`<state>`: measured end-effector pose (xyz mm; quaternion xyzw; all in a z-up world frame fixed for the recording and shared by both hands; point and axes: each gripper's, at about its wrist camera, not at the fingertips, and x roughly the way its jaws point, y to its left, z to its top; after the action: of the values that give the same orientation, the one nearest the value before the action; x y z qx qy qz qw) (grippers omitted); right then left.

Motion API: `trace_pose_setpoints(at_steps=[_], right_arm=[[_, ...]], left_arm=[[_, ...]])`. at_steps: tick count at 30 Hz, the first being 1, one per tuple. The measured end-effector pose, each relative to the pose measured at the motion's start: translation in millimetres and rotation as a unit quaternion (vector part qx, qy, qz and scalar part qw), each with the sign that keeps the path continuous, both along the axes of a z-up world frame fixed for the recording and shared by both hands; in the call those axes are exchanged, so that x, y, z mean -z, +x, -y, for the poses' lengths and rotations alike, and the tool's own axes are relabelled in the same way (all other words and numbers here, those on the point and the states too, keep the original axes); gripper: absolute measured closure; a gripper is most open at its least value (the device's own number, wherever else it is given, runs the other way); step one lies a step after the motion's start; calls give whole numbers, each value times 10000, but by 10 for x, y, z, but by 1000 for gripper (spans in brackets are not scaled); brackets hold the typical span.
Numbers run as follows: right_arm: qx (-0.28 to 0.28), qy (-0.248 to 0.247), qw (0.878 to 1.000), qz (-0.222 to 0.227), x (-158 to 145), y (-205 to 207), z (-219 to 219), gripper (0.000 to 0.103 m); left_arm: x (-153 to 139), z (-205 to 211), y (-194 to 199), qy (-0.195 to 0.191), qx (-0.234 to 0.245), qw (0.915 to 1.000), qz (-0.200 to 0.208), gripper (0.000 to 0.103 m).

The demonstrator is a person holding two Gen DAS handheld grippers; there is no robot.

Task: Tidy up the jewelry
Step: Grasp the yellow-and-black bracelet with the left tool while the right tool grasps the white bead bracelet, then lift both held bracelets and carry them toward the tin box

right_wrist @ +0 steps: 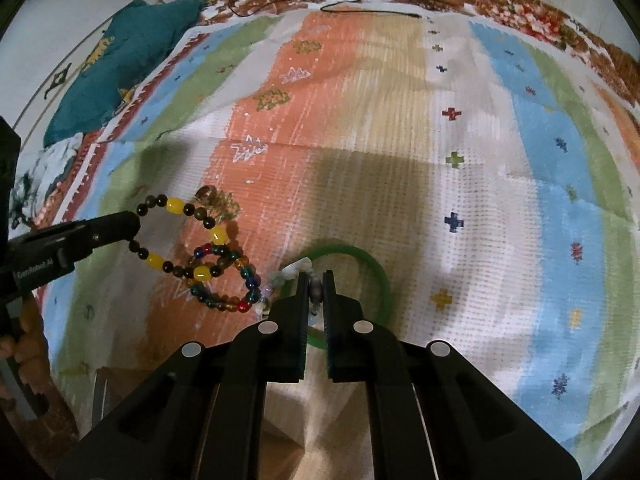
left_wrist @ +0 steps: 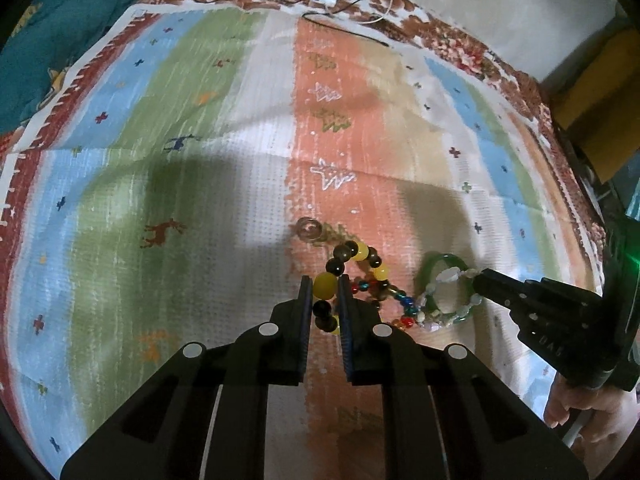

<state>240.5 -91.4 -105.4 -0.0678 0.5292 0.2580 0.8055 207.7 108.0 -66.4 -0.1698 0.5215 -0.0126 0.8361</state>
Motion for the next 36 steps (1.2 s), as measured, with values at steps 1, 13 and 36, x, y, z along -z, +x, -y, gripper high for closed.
trace_pose_setpoints(at_steps=[1,13,36], right_arm=[[-3,-27,10000,46,-25,-19,4,95],[66,-67,9993,366,-249,-157,148,95],[22,160,9985,526,-496,-440,245,95]], left_arm=[[-16,6,-10,-4,6,10000,21,91],[-176,121,-119,-8,123,9997,214,91],[-429,314,-353,-7,343,9980,533,91]])
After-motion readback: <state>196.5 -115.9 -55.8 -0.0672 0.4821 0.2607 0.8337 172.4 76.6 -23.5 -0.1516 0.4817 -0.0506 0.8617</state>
